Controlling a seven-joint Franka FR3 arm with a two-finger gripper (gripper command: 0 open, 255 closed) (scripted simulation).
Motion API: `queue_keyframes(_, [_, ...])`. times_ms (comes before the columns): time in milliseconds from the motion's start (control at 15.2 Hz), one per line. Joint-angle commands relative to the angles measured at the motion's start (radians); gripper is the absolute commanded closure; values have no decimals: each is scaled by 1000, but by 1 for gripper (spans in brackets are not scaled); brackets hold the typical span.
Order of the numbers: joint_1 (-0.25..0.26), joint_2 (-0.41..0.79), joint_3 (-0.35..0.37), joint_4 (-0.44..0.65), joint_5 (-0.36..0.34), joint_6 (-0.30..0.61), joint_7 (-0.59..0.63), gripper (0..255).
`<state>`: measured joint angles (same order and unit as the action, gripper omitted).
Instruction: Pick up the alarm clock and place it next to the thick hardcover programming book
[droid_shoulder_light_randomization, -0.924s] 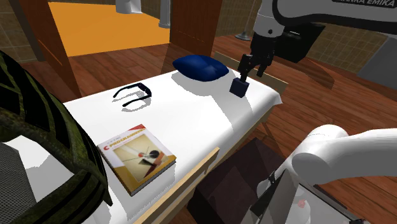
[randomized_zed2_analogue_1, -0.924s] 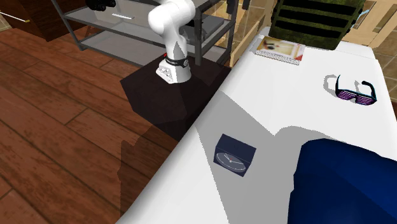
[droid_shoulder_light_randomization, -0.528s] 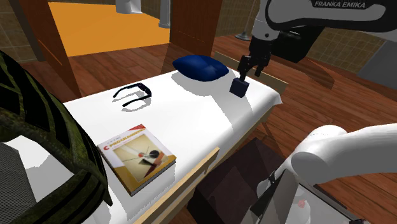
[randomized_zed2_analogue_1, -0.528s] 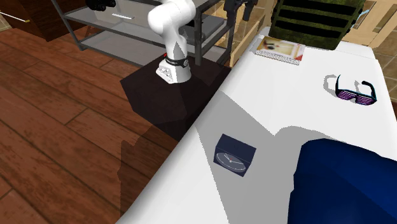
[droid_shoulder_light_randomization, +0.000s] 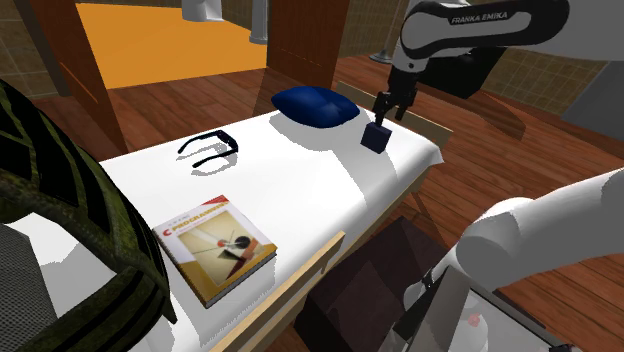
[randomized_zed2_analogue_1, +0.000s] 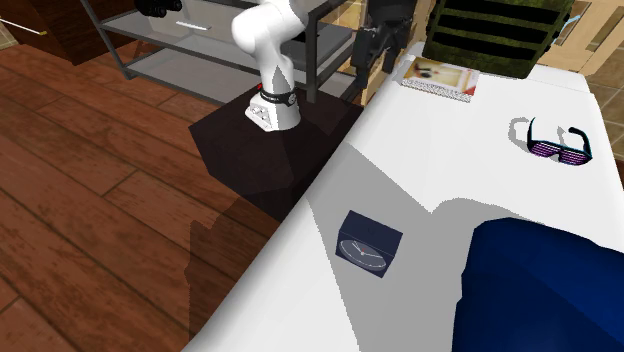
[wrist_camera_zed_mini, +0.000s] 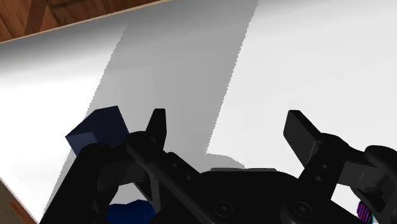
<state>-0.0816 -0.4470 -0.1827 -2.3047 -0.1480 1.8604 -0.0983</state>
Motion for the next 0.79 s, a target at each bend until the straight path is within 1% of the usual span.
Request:
queue_keyframes(0, [-8,56,-34,22,0,38,-43,0])
queue_keyframes(330, [-22,225,-112,114,32,118,-154,0])
queue_keyframes(726, [-49,451,-181,268,120,179,-302,0])
